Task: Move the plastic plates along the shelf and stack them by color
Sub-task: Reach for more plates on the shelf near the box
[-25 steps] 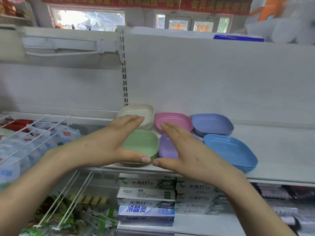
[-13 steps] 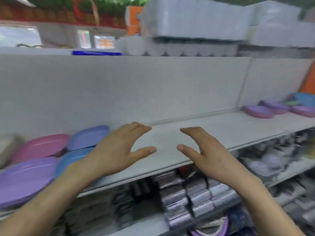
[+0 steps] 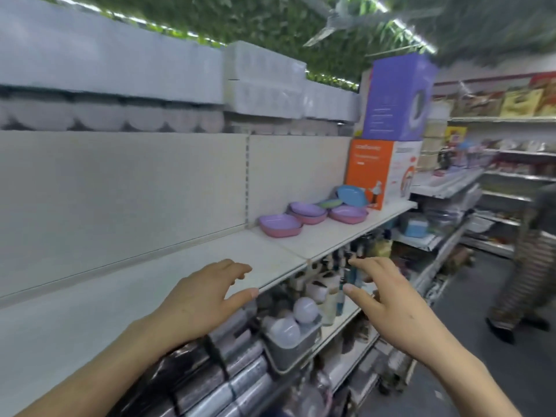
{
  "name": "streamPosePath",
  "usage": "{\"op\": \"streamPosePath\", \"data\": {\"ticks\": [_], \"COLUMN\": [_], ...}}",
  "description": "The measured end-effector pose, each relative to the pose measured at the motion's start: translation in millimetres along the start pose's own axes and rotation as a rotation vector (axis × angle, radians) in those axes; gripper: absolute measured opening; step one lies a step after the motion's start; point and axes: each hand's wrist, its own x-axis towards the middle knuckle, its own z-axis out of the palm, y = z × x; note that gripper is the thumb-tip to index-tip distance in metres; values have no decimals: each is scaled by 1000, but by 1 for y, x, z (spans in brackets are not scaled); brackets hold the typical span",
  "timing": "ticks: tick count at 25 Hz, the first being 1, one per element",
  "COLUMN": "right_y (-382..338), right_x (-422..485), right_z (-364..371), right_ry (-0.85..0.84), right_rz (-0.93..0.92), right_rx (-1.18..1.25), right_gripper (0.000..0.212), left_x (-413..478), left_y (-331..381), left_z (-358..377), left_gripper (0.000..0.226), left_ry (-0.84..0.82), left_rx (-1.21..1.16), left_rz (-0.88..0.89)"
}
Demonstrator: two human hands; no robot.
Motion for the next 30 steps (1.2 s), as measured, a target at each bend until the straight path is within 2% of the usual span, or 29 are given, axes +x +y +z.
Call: {"op": "streamPosePath", "data": {"ticks": [5,9,14,17,19,22,26,30], "right_y": [91,161,208,225,236,250,263,265], "right_x": [42,106,228,286,320,386,465,528], "right_z": [-12,-6,4,18,33,55,84,113], "right_ry": [19,23,-11,-20,-41,-57,-67,-216], "right_rz": [84,100,30,-12,-40,-123,-221,-325], "right_rx": [7,11,-5,51,72,72,18,-3], "right_gripper": [52,46,40,33,28,21,32,38], "left_x": [111,209,303,325,335,345,350,349], "left_y": [15,-2,-48,-64,-72,-80,-80,-72], "left_z": [53,81,96,110,121,130,132,128], "left_gripper": [63,49,25,20,28,40,33,20], "left_ry": [-17,90,69,58,17,-40,24,47], "left_rx": [1,23,105,141,161,37,5,43], "left_rz": [10,-20,-277,-451,-559,-681,-758,-843]}}
